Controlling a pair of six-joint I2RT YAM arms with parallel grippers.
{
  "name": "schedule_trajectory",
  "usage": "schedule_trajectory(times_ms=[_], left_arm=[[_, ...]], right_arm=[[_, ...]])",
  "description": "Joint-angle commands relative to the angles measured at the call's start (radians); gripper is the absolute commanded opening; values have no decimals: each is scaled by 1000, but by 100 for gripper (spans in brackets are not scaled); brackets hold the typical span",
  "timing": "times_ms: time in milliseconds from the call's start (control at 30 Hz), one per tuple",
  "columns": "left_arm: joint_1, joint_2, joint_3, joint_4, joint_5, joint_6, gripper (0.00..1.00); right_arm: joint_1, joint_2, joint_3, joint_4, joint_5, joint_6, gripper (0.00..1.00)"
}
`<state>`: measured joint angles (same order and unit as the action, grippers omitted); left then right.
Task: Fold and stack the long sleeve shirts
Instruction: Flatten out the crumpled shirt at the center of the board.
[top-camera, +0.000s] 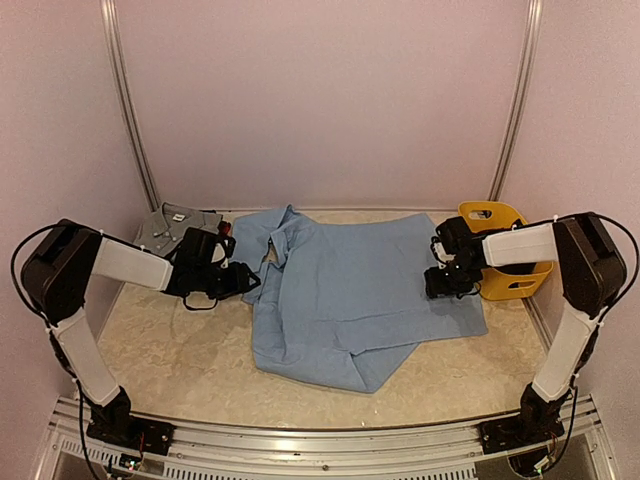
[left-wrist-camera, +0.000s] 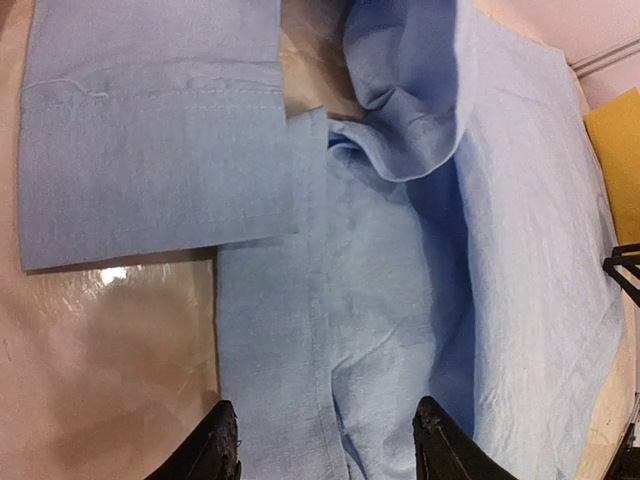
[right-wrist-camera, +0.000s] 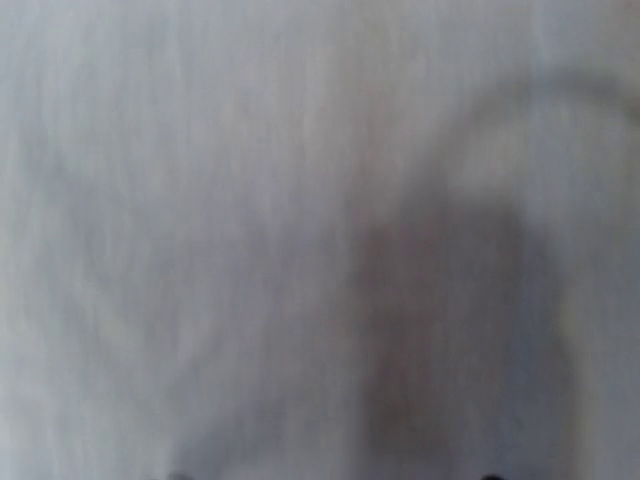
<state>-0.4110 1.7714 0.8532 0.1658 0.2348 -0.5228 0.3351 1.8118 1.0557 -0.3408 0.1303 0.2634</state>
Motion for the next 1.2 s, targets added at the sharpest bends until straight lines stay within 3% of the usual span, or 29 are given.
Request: schedule_trajectory(times_ms=[0,100,200,367,700,867,1000,1167], left_arm=[[-2,-54,18,101,106,19,56],[-10,-16,83,137,194,16,55],[-31,68,155,134,203,22,54],[-43,207,248,122,219,20,50],[-38,237,195,93,142,34,45],[-8,202,147,88,88,35,42],[5,179,151,17,13,65,41],[1,151,109,-2,11,53,40]], right_arm=[[1,-97,-26,-22,-41,-23,65],[2,-107,-19,-38,-57,-25,65],[2,-94,-16,-64,-31,-26,65],[3,-103,-63,3,-128,-41,64],[-5,-26,-70,2,-74,-32,64],[22,-154,-135,20,-127,-45,64],[142,-333,-185,33,-267,-51,66],[356,-419,-228,88,-380,-6,71]])
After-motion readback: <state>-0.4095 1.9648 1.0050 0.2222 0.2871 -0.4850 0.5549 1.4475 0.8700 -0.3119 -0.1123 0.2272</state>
